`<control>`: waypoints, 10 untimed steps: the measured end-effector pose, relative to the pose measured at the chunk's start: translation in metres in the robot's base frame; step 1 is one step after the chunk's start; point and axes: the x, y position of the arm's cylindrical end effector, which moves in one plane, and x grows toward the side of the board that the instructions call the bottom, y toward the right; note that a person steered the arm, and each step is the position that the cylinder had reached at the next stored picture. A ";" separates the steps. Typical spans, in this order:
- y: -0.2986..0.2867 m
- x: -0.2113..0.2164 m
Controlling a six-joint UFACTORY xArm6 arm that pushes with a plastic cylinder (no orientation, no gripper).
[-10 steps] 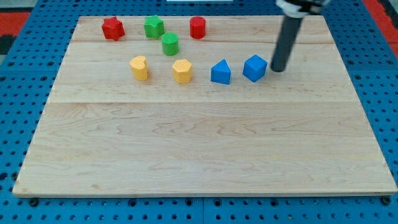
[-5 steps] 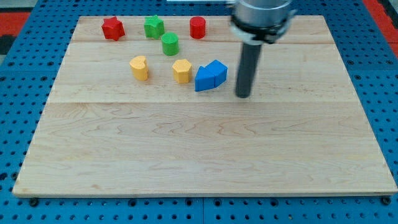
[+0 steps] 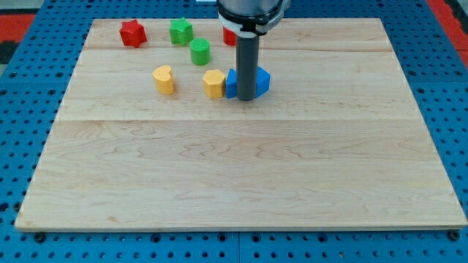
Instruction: Push the blue blocks right to the hexagon
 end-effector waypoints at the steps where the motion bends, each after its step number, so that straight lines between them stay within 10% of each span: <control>1: -0.019 0.001; 3: -0.042 0.032; 5: 0.107 0.147; 7: 0.223 0.163; 10: -0.088 0.104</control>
